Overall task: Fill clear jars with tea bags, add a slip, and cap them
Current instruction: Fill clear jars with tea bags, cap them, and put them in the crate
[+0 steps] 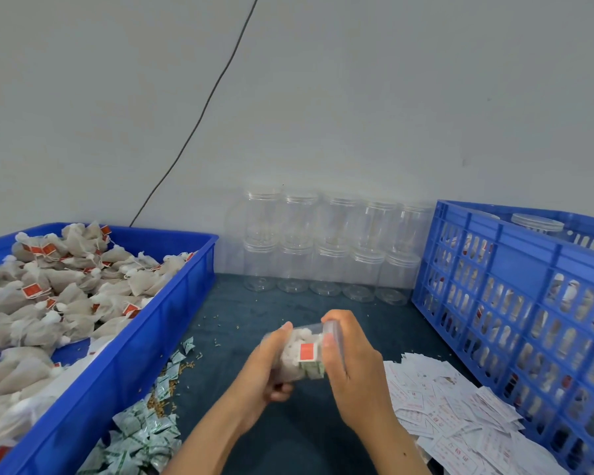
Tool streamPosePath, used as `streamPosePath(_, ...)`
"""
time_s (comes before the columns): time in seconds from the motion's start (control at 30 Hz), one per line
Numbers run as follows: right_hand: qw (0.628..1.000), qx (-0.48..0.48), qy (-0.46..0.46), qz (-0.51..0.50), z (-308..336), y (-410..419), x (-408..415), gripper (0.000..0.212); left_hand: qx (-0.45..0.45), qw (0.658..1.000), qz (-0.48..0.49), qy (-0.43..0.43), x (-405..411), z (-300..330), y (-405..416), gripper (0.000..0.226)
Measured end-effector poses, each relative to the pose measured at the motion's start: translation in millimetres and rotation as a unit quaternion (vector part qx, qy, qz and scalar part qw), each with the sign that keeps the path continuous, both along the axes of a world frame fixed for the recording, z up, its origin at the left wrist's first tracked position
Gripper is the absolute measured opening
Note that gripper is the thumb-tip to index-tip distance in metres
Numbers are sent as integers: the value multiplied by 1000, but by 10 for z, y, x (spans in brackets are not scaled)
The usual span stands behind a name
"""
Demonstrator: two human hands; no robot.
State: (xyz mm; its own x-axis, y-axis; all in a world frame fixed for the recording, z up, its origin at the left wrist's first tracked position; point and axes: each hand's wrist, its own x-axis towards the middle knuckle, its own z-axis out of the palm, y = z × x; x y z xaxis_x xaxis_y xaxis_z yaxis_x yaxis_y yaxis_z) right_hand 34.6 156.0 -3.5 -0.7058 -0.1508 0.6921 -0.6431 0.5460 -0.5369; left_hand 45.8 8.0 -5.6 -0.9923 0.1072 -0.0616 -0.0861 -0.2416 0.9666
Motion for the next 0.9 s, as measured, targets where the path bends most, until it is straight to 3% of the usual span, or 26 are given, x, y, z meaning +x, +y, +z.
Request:
streamPosePath(0.1, 975, -151, -161, -18, 27, -75, -33, 39, -36, 984, 87, 150, -6, -84, 110, 48)
streamPosePath(0.17, 916, -227, -329, -24, 55, -42, -60, 44, -79, 963, 91, 242, -9, -129, 124, 46)
streamPosePath(0.2, 884, -234, -404, -15, 68, -4, -52, 50, -97, 954, 85, 270, -12, -151, 121, 47)
streamPosePath(0.27, 859, -215, -465, 13, 110, 62, -46, 60, -107, 950, 79, 281, -16, -165, 126, 46)
streamPosePath(0.33, 855, -251, -451, 51, 149, 49, -75, 56, -87, 962, 84, 244, -19, -166, 150, 41)
streamPosePath(0.4, 874, -297, -369, 107, 164, 31, -132, 35, -50, 977, 98, 181, -28, -158, 178, 37)
streamPosePath(0.5, 907, -272, -263, 185, 132, 39, -64, 28, 8, 984, 114, 136, -58, -152, 147, 38)
streamPosePath(0.57, 920, -257, -251, 160, 91, 47, -29, 19, -13, 981, 122, 153, -64, -153, 116, 32)
streamPosePath(0.67, 921, -217, -315, 68, 73, 1, -83, 33, -49, 978, 122, 165, -49, -166, 121, 26)
streamPosePath(0.8, 886, -293, -310, 179, 101, -28, -135, 26, 1, 982, 130, 137, -38, -139, 144, 41)
streamPosePath(0.83, 889, -287, -294, 205, 100, -3, -95, 28, 7, 981, 135, 138, -43, -134, 129, 42)
streamPosePath(0.9, 912, -246, -286, 159, 78, 47, -17, 26, -9, 977, 144, 154, -41, -130, 100, 43)
